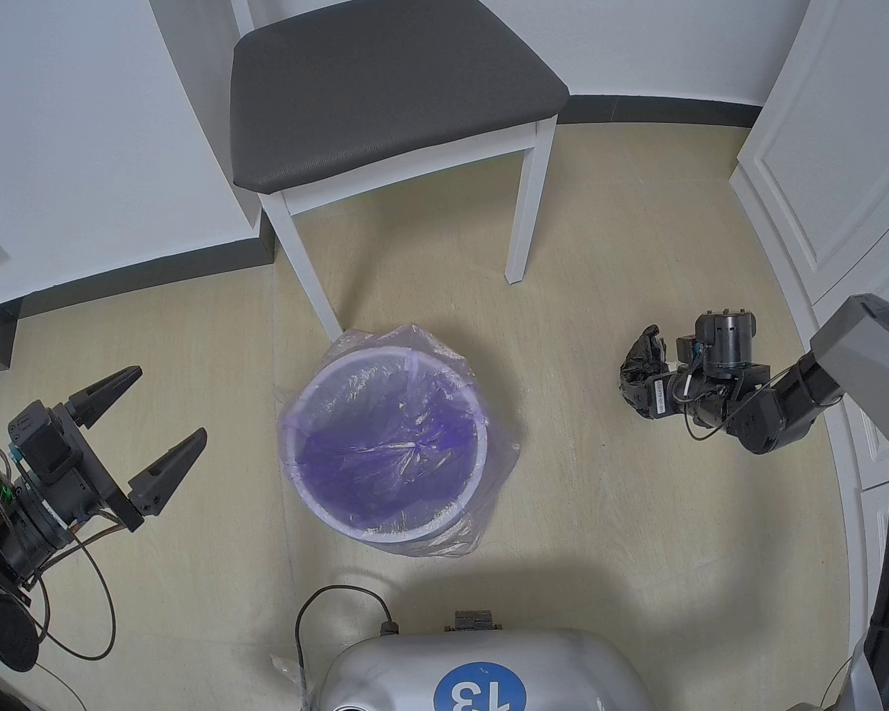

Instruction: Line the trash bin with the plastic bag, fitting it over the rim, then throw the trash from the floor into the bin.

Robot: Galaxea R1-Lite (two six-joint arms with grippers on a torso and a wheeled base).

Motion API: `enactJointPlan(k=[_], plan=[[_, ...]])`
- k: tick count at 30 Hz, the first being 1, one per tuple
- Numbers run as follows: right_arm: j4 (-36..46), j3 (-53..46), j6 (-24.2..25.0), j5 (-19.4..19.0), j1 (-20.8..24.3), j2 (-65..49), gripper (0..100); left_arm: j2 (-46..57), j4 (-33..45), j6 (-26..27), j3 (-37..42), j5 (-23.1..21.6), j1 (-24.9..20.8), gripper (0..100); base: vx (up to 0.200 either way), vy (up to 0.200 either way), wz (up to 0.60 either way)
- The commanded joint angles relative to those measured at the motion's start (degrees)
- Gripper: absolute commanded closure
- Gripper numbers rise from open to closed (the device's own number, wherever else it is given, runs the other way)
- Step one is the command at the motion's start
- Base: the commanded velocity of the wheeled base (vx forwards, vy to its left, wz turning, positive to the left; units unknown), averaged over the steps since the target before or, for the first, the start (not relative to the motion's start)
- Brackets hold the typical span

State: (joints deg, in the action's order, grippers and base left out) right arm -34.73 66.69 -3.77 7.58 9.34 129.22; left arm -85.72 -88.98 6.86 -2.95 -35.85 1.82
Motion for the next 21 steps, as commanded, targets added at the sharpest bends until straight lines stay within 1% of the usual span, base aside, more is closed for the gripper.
enactJointPlan(k=[1, 5, 9, 11, 15, 16, 17, 21], plan=[[-1.2, 3.4, -0.4, 0.3, -1.0, 2.2, 0, -0.1, -1.0, 0.1, 0.2, 0.0, -0.1, 0, 0.000, 0.000, 0.00], [-4.1, 5.5, -0.3, 0.3, -1.3, 7.4, 0, 0.1, -1.0, 0.2, 0.3, 0.0, 0.0, 0, 0.000, 0.000, 0.00], [-4.7, 6.5, 0.3, 0.1, -0.9, 10.4, 0, 0.0, -1.0, 0.3, 0.5, 0.0, 0.0, 0, 0.000, 0.000, 0.00], [-6.0, 8.4, 1.6, 0.0, -0.7, 12.5, 0, -0.1, -1.0, 0.5, 0.4, 0.0, -0.1, 0, 0.000, 0.000, 0.00], [-13.6, 12.4, 5.9, 0.2, -0.5, 17.2, 0, -0.1, -1.0, 0.5, 0.5, 0.0, 0.0, 0, 0.000, 0.000, 0.00], [-14.4, 12.6, 6.0, 0.2, -0.5, 17.7, 0, 0.0, -1.0, 0.5, 0.5, 0.0, 0.0, 0, 0.000, 0.000, 0.00], [-14.6, 12.8, 6.0, 0.2, -0.5, 18.0, 100, 0.0, -1.0, 0.5, 0.5, 0.0, 0.0, 0, 0.000, 0.000, 0.00], [-14.2, 11.5, 6.3, 0.2, -0.5, 16.9, 100, 0.0, -1.0, 0.5, 0.6, 0.0, 0.0, 0, 0.000, 0.000, 0.00]])
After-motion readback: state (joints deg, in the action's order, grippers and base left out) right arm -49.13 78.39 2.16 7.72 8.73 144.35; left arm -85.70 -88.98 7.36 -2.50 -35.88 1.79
